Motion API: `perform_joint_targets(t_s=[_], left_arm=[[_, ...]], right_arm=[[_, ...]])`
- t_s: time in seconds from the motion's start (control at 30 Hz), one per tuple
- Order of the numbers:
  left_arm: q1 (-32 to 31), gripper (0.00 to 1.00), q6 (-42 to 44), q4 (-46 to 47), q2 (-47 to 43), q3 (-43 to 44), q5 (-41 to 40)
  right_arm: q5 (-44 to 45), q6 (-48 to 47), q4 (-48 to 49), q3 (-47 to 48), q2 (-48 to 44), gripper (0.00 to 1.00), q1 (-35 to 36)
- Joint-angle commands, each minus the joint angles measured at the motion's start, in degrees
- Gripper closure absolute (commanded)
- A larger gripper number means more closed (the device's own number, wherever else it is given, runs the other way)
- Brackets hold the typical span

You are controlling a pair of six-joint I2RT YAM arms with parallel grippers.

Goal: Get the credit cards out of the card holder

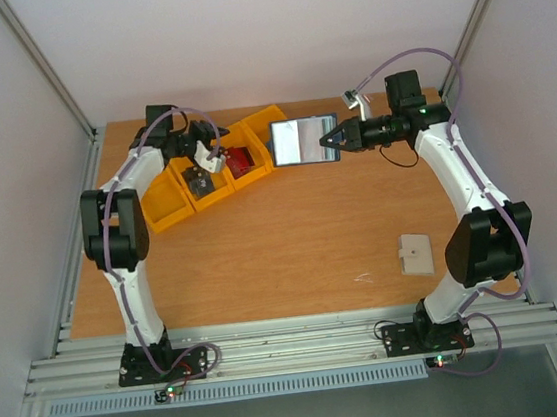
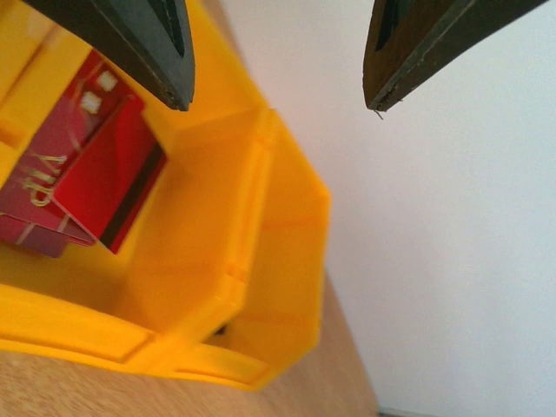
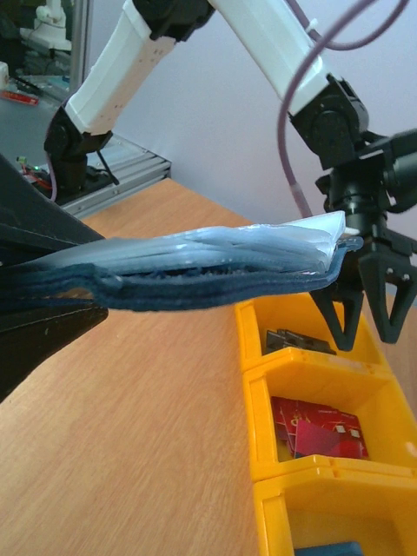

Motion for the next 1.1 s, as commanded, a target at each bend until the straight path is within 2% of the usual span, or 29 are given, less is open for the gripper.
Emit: perform_joint_targets(t_s=[0.0, 0.1, 0.13, 0.2, 0.3, 0.33, 0.37, 0.43, 0.47, 0.53, 0.7, 0.9, 0.93, 1.0, 1.07], left_arm=[[-2.0, 0.39, -22.9, 14.3, -14.6, -7.1, -1.8], [-2.6, 0.35, -43.7, -1.4, -24.2, -7.3, -0.5], [-2.7, 0.34, -47.3, -7.0, -27.2, -7.2, 1.7], [-3.1, 0.3, -57.7, -11.2, -32.8, -8.6, 6.6], [-4.1, 0.21, -88.0, -6.5, -39.7, -14.5, 10.9], [-4.5, 0.12, -101.0, -3.6, -41.5, -16.7, 11.8], [-4.9, 0.02, -108.5, 0.0, -43.1, -19.4, 11.7], [-5.7, 0.01, -128.7, 7.8, -46.1, -24.1, 10.6], [-6.2, 0.01, -132.8, 9.2, -47.7, -26.0, 9.1], [-7.0, 0.01, -137.5, 10.8, -50.7, -29.1, 7.3], [-7.8, 0.01, -141.4, 13.9, -55.7, -35.7, 8.1], [-9.8, 0.01, -142.4, 19.1, -58.5, -41.0, 8.1], [-10.3, 0.04, -142.4, 19.9, -58.6, -41.4, 8.0], [-11.2, 0.19, -142.3, 20.7, -58.9, -41.9, 8.2], [-11.9, 0.49, -141.4, 21.1, -59.2, -42.5, 8.8]], right_arm=[[-0.9, 1.0, 2.7, -1.8, -5.8, 0.99, -0.1], [-0.1, 1.5, 3.7, -3.5, -8.3, 0.99, 0.7], [0.2, 1.5, 3.9, -3.9, -9.0, 0.99, 1.2], [1.0, 1.7, 4.3, -4.8, -10.3, 0.99, 2.7], [1.5, 2.2, 6.1, -6.3, -11.7, 0.99, 5.3], [1.6, 2.5, 6.6, -6.6, -12.1, 0.99, 6.4], [1.8, 2.7, 7.1, -6.7, -12.5, 0.99, 7.6], [2.2, 2.6, 7.7, -6.7, -12.9, 0.99, 10.0], [2.4, 2.5, 7.9, -6.5, -13.0, 0.99, 11.2], [2.4, 2.5, 8.1, -6.1, -13.0, 0.99, 13.5], [2.2, 2.5, 8.5, -5.0, -13.3, 0.99, 18.3], [2.0, 2.2, 8.7, -5.3, -14.4, 0.99, 22.2], [2.0, 2.1, 8.7, -5.4, -14.5, 0.99, 22.7], [2.0, 1.8, 8.9, -5.5, -14.8, 0.98, 23.8], [1.9, 1.3, 9.4, -5.6, -15.3, 0.97, 24.8]])
